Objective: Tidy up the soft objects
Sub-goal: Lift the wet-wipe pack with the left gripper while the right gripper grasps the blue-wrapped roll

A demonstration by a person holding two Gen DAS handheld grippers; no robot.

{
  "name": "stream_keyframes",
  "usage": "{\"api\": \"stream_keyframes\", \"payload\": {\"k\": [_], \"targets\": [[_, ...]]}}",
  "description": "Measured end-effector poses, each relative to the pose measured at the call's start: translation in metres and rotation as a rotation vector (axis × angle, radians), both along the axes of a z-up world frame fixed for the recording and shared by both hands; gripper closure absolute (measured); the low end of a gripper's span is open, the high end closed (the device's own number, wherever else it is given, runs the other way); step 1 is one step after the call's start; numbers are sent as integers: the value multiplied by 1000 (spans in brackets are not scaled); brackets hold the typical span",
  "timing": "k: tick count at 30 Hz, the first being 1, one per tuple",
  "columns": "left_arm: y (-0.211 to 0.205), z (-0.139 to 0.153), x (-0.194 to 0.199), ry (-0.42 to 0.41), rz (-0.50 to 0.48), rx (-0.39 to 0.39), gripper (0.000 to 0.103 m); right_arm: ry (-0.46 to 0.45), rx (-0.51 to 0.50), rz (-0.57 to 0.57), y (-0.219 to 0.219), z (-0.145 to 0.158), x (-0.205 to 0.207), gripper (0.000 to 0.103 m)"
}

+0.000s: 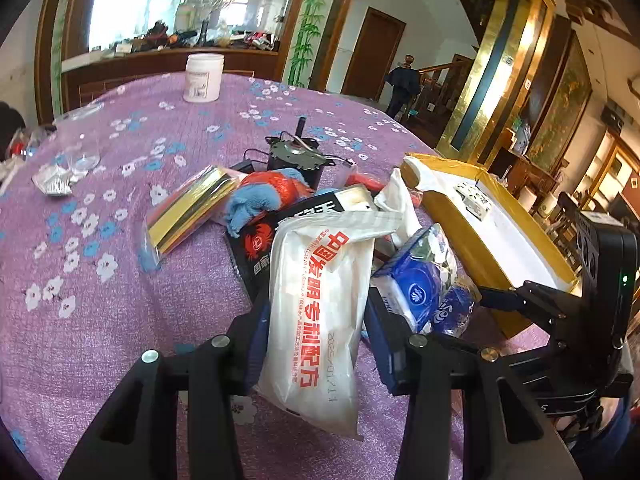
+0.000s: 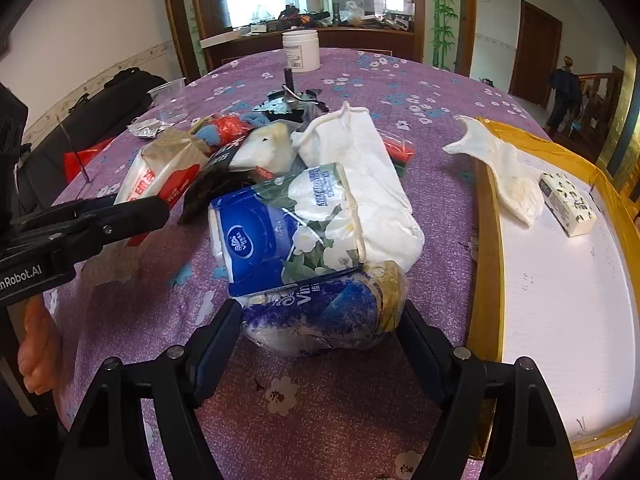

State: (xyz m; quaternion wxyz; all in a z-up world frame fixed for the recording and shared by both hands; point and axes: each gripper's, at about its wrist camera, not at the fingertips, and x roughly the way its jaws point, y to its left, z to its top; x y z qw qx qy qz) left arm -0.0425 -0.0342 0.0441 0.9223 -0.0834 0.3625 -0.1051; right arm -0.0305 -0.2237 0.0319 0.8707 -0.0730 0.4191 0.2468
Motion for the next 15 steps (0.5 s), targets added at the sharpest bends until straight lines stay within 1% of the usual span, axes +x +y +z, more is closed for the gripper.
{"api": "stream_keyframes", "payload": {"k": [5,8,12,15], "targets": [[-5,2,-4,-17,-10,24,59,-11,3,18,2,1,-5,22],[-5,1,-4,-19,-5,18,59,-25,32,27,-1,4,-11,23],[-4,3,-6,-25,-2,10,59,-53,26,38,-3,6,-27,23],[-3,3,-7,-30,1,8,59,-67,50,45,-7,9,-36,23]]}}
